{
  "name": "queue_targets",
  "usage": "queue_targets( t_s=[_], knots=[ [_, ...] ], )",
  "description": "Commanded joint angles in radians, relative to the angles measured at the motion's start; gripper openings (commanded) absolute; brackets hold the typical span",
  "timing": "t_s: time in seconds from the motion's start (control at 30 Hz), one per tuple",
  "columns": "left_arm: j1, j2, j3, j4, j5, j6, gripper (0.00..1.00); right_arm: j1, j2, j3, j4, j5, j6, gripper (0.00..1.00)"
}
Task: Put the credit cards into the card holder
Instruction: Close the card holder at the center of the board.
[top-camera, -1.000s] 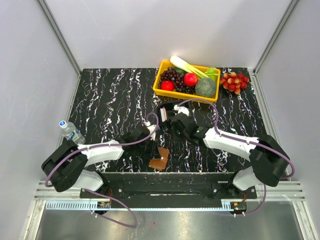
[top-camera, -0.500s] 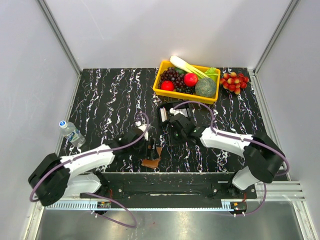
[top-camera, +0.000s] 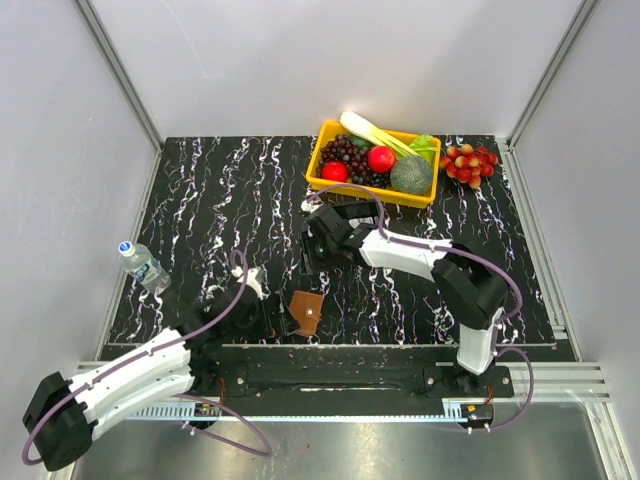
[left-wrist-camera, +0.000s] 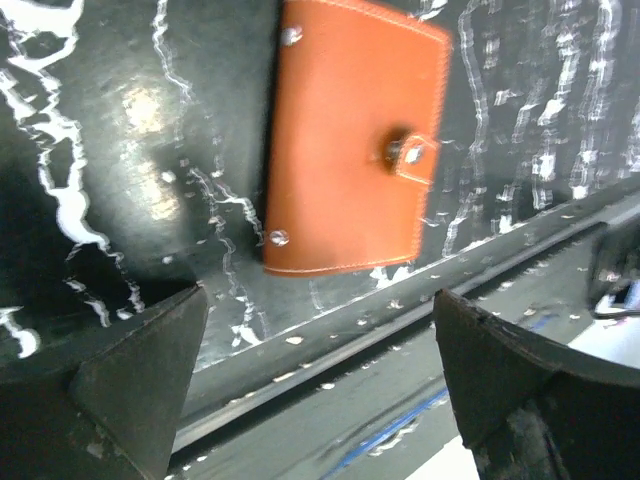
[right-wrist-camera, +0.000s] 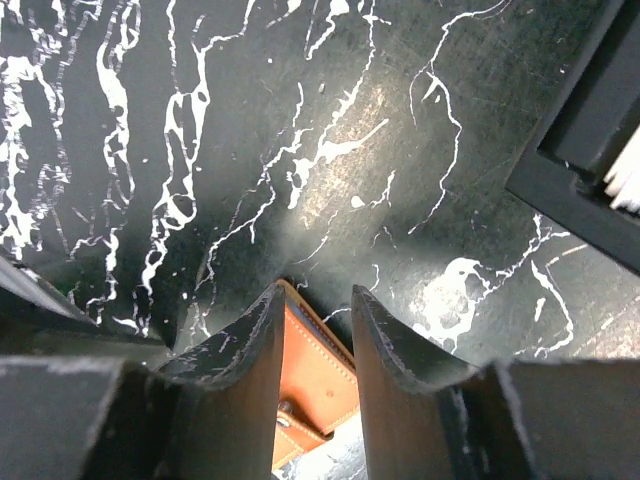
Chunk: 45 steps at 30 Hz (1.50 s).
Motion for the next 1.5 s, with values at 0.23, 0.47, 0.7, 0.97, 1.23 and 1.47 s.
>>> queue_targets(
  t_s=[0.23,0.47,0.7,0.97,1.23,1.47],
  knots=[
    [-0.011,0.131,-0.085,0.306,0.114,-0.147,0.99,-0.005,0.072,0.002,-0.043,-0.057,-0.032,0.39],
    [-0.001,0.27,-0.039,0.43,0.068,-0.138,0.99,-0.005,-0.018,-0.179,-0.016,-0.049,0.037,0.35],
    [0.115,0.377,0.063,0.463,0.1,-0.046,0.99,-0.003,-0.193,-0.431,0.122,0.004,0.241,0.29],
    [0.177,0.219,0.144,0.133,0.132,0.051,0.99,0.05,-0.368,-0.629,0.245,0.158,0.384,0.33],
    [0.051,-0.141,-0.035,0.001,0.211,-0.222,0.99,0.027,-0.282,-0.402,0.101,0.204,0.177,0.36],
    [-0.029,-0.097,-0.029,0.067,0.182,-0.302,0.99,0.024,-0.219,-0.367,0.115,0.155,0.158,0.37]
  ],
)
